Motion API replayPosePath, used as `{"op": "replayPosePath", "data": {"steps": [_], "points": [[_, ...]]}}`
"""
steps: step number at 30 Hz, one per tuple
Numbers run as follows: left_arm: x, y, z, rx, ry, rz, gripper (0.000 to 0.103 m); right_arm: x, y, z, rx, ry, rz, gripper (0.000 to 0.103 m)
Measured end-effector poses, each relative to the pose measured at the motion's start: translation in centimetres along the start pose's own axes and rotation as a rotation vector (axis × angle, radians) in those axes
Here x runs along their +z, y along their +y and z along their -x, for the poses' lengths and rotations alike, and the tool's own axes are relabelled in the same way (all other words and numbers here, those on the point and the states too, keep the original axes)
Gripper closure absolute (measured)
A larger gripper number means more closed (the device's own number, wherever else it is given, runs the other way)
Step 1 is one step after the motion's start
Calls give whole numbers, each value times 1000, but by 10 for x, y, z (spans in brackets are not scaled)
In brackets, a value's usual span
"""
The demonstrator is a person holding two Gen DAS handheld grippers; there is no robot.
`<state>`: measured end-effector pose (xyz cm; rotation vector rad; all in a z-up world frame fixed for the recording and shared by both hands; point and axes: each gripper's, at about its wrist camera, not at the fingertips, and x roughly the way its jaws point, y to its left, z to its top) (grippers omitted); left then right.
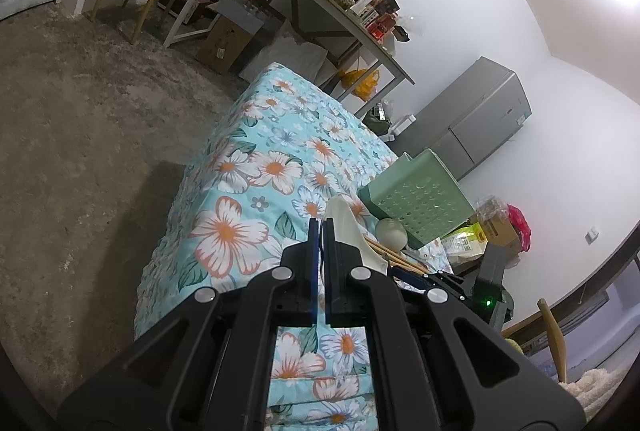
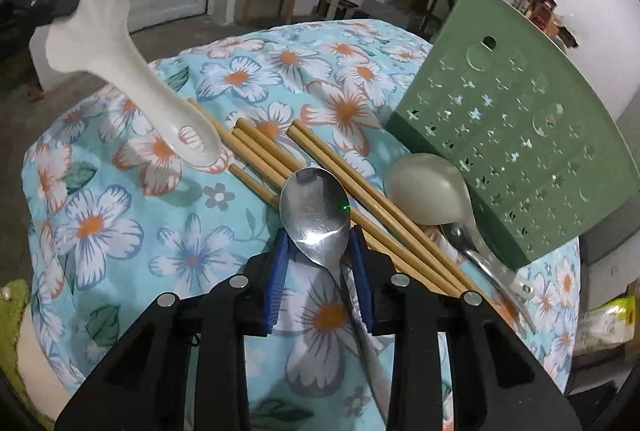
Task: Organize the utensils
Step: 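Lift the metal spoon with the right tool while the left tool holds the paddle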
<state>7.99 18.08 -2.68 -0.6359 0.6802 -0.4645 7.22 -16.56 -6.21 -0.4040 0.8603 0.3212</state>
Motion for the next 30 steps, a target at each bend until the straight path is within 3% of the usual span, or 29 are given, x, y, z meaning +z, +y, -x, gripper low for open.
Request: {"op": "replayPosePath", "data": {"steps": [1, 4, 16, 30], "points": [[0, -1, 2, 0, -2, -3, 102, -1, -5, 7, 13, -18, -36, 91], [1, -5, 6, 1, -9, -14, 102, -4, -18, 14, 38, -43, -123, 96], [-4, -25, 11, 16, -4, -45, 102, -22, -56, 25, 112, -136, -341, 99], [-10, -39, 13, 26, 2, -64, 102, -12, -61, 1, 128, -17, -331, 94]]}}
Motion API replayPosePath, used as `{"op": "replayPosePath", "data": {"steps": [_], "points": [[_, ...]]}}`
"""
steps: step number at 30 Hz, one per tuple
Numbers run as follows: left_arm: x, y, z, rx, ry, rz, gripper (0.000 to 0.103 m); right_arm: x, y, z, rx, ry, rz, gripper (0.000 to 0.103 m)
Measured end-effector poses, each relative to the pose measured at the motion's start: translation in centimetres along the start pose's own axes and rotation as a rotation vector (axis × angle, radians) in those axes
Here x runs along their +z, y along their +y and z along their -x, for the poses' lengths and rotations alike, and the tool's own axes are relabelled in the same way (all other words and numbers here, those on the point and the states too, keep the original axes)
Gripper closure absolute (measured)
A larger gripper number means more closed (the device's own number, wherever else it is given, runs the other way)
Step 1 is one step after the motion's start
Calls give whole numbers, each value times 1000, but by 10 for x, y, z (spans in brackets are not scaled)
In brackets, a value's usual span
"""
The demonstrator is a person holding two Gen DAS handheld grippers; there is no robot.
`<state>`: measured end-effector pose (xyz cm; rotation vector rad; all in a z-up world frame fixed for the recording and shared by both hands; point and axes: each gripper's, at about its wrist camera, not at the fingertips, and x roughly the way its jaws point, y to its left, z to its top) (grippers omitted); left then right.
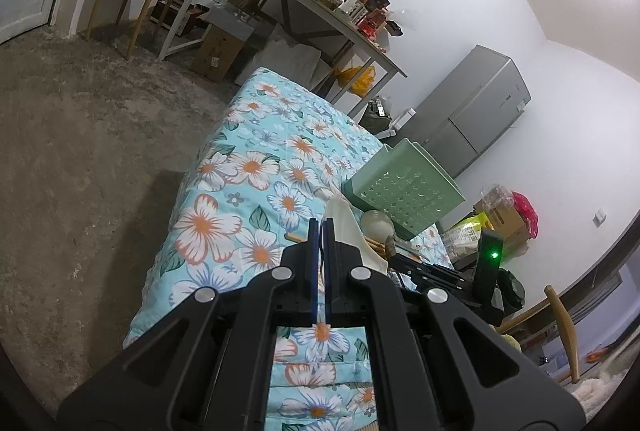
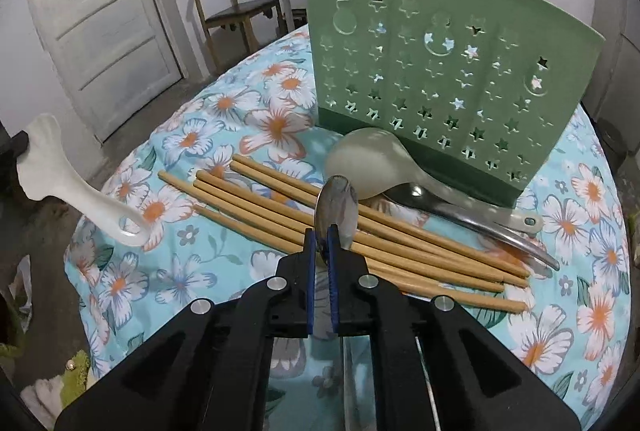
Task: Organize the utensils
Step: 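Lift the metal spoon with the right tool while the left tool holds the paddle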
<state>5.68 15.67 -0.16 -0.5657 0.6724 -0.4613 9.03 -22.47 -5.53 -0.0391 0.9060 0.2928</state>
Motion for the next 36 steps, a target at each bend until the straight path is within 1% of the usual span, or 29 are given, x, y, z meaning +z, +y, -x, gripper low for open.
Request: {"op": "replayPosePath", "data": {"steps": [5, 8, 10, 13, 18, 22, 24, 27, 31, 33, 36], "points": [[-1, -1, 1, 2, 3, -2, 102, 2, 4, -9, -22, 23, 21, 88], [-3, -2, 2, 8, 9, -1, 102, 0, 7, -11, -11, 28, 33, 87], [-2, -2, 1, 11, 9, -2, 102, 0, 8, -11, -5, 25, 39, 80], [-2, -2, 1, 10, 9, -1, 102, 3, 6, -12, 2, 22, 29, 75], [-2, -2, 2, 12, 9, 0, 102, 10, -7, -14, 45, 13, -44, 73], [-3, 1, 2, 18, 9, 2, 102, 13, -17, -13, 75, 2, -103, 60], [-2, 1, 2, 19, 9, 3, 102, 13, -19, -12, 83, -1, -119, 56], [-1, 3, 1, 24, 12, 4, 102, 13, -21, -7, 73, -19, -146, 55], [0, 5, 1, 26, 14, 5, 102, 9, -28, 0, 74, -48, -190, 50], [0, 6, 0, 25, 16, 7, 102, 8, -31, -3, 71, -44, -207, 50], [1, 8, -3, 22, 17, 9, 102, 8, -32, -15, 65, -15, -226, 50]]}}
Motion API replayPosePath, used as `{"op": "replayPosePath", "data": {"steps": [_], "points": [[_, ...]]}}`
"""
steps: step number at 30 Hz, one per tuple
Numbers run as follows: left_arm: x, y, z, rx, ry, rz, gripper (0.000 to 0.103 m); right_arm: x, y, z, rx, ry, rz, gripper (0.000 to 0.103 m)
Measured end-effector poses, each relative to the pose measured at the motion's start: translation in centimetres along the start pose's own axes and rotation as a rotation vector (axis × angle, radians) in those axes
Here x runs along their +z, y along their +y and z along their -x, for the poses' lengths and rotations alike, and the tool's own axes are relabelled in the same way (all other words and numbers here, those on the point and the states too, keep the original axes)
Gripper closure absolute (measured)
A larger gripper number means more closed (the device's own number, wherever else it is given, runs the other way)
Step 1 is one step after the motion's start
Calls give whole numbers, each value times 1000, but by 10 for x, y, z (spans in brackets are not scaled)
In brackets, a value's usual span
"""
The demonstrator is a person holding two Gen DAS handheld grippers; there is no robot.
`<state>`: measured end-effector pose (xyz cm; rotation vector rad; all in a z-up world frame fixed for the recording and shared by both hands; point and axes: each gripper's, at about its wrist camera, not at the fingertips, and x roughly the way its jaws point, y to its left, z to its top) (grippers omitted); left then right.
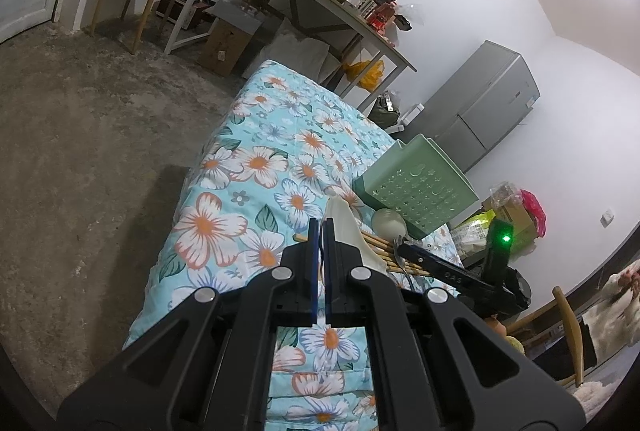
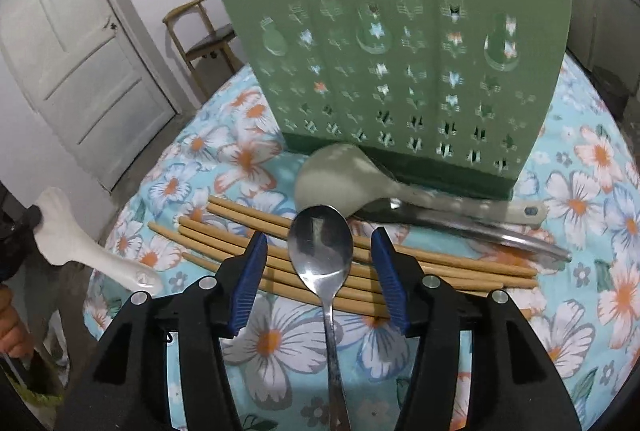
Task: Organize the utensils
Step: 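Lift the metal spoon with the right tool while the left tool holds the paddle, then lower the white rice paddle into the green holder and open the left tool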
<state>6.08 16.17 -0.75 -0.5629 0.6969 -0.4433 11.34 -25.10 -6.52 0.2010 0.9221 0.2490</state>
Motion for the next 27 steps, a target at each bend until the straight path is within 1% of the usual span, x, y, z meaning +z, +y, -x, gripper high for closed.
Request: {"op": "replayPosePath", "data": {"steps": [6, 10, 11, 12, 13, 17, 21, 24, 26, 27], "points": [[1, 0, -1, -1, -3, 10, 102, 2, 15, -7, -17, 3, 29, 50], [5, 2, -5, 0, 2, 18, 102, 2, 29, -15, -91, 6, 85, 51], [7, 2, -5, -1, 3, 22, 102, 3, 31, -16, -107, 4, 92, 53], [10, 2, -6, -3, 3, 23, 102, 4, 32, -17, -128, 2, 98, 62], [13, 1, -6, -5, 2, 22, 102, 4, 32, -17, -128, 1, 92, 66], [23, -4, -6, -14, 13, 14, 102, 5, 26, -12, -103, -8, 57, 67], [36, -18, -6, -18, 15, -27, 102, 4, 23, 1, -75, -37, 35, 67], [51, -32, -9, -27, 3, -57, 102, 4, 19, 18, -56, -86, -6, 67], [61, -42, -11, -44, -10, -74, 102, 2, 17, 35, -47, -131, -33, 67], [69, -51, -12, -64, -21, -88, 102, 1, 15, 44, -44, -156, -44, 67]]}}
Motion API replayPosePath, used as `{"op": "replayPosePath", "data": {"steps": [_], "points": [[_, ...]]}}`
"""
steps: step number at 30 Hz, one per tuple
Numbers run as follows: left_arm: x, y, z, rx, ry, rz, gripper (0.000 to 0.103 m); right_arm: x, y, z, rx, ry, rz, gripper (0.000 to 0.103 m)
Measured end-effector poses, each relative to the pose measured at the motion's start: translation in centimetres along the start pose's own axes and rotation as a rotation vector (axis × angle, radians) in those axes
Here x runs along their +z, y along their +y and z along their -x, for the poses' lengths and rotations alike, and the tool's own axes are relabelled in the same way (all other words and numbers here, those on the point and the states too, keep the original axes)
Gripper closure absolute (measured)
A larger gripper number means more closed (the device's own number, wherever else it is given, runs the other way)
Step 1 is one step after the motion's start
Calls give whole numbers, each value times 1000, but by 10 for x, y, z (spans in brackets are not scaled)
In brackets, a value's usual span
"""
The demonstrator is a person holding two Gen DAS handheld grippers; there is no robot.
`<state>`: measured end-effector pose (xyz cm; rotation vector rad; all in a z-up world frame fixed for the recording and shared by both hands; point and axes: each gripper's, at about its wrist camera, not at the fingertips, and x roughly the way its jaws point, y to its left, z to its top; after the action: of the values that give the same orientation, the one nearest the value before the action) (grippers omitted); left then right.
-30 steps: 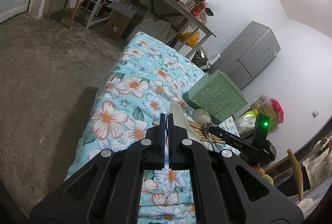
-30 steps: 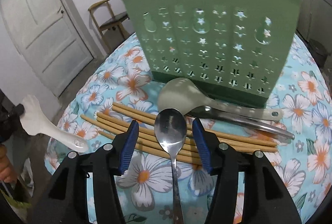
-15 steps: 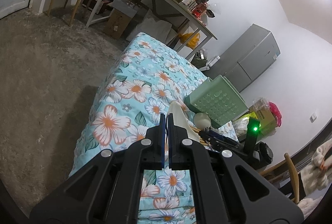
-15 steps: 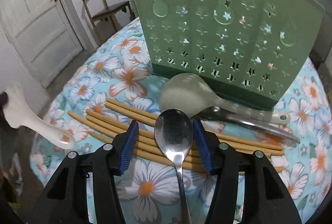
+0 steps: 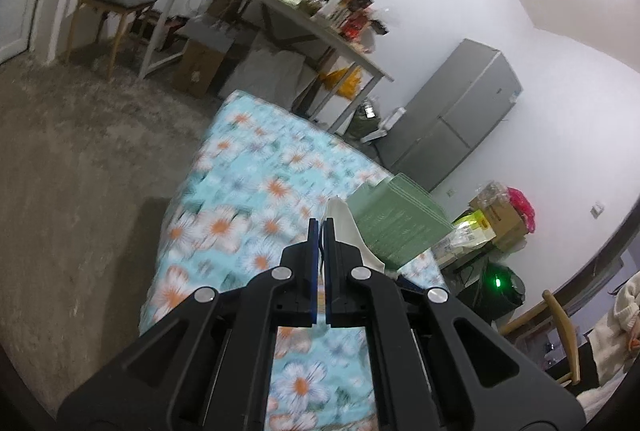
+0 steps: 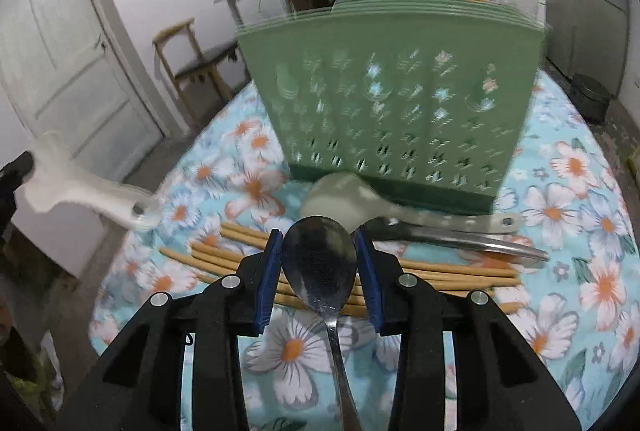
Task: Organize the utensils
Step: 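Lower the white rice paddle into the green holder and open the left tool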
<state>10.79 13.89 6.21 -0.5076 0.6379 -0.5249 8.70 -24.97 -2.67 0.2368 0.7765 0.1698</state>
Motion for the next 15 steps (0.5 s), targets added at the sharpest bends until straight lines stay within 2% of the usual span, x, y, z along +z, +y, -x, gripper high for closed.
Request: {"op": "replayPosePath", "data": {"steps": [8, 12, 15], "points": [[51, -61, -32, -43, -47, -127, 102, 13, -18, 53, 29, -153, -61, 67], [69, -86, -58, -16, -52, -180, 102, 18, -31, 66, 44, -194, -79, 67], [76, -99, -78, 50, -48, -231, 102, 20, -42, 73, 62, -213, -97, 67]]}}
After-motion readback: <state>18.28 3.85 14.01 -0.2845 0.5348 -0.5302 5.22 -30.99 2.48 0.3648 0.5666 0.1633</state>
